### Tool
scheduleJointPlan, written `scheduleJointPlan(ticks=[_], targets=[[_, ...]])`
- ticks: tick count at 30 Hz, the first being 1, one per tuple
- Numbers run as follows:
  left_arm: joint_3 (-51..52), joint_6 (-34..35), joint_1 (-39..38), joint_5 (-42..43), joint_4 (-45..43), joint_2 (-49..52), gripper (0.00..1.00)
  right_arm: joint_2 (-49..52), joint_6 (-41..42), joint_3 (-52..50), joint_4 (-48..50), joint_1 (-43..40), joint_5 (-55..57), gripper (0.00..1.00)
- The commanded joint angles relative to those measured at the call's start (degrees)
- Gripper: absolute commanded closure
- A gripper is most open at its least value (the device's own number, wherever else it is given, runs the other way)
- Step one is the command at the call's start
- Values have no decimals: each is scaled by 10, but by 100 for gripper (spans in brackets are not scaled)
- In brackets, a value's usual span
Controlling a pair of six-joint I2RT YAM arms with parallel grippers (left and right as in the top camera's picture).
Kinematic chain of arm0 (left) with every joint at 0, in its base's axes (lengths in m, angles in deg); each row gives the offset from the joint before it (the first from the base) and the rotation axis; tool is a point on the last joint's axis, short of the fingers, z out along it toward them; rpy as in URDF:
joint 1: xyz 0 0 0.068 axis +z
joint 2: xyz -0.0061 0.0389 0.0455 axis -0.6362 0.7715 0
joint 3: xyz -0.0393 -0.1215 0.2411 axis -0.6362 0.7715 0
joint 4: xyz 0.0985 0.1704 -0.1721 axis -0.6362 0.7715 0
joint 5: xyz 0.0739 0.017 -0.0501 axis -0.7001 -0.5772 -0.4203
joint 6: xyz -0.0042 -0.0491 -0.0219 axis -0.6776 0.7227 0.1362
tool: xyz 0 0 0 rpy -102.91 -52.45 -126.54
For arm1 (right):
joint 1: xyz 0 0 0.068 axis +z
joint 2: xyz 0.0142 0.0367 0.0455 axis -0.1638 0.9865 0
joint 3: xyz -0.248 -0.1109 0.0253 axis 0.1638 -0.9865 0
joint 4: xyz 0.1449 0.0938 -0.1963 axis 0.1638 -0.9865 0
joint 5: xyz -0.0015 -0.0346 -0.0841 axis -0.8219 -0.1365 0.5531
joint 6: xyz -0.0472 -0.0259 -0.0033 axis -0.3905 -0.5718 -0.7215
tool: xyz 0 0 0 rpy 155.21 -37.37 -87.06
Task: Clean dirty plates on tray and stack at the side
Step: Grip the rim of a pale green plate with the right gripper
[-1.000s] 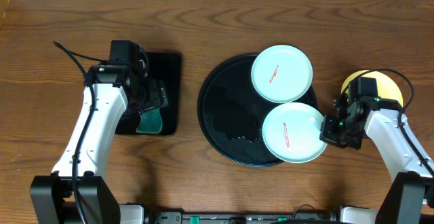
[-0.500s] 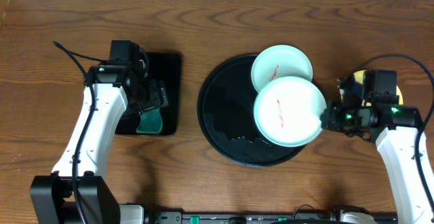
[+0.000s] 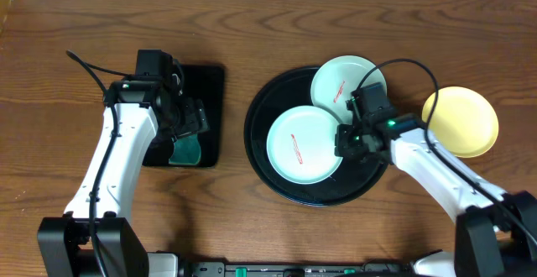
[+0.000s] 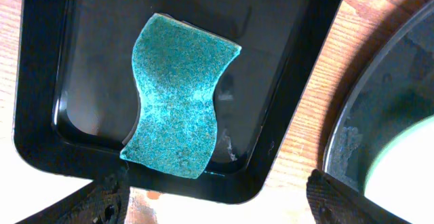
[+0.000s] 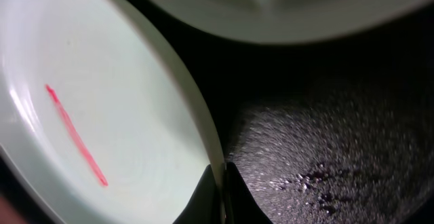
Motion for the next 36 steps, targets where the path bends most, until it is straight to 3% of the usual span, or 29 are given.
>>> scheduleJointPlan(ticks=[1, 3, 8, 11, 13, 17, 22, 26, 31, 36], targets=[[-17, -1, 2, -3, 1, -6, 16, 31, 120, -2, -12, 19, 80, 99], [-17, -1, 2, -3, 1, -6, 16, 36, 140, -2, -15, 19, 68, 89], [-17, -1, 2, -3, 1, -6, 16, 34, 172, -2, -24, 20, -18, 84], [-17, -1, 2, -3, 1, -6, 16, 30, 174, 0, -37, 19, -13, 76], [-17, -1, 2, -3, 1, -6, 16, 20, 131, 4, -35, 13, 8, 76], [-17, -1, 2, -3, 1, -6, 16, -19, -40, 44, -49, -5, 13, 78], [-17, 4, 2, 27, 22, -6, 16, -102, -192, 117, -103, -6, 13, 73], [-12, 6, 2, 9, 16, -5, 16, -163, -204, 143, -116, -6, 14, 70], [26, 44, 2, -109, -22, 9, 17, -209, -187, 143, -125, -7, 15, 69], [83, 45, 2, -97, -96, 45, 33, -209, -182, 143, -128, -6, 15, 70]])
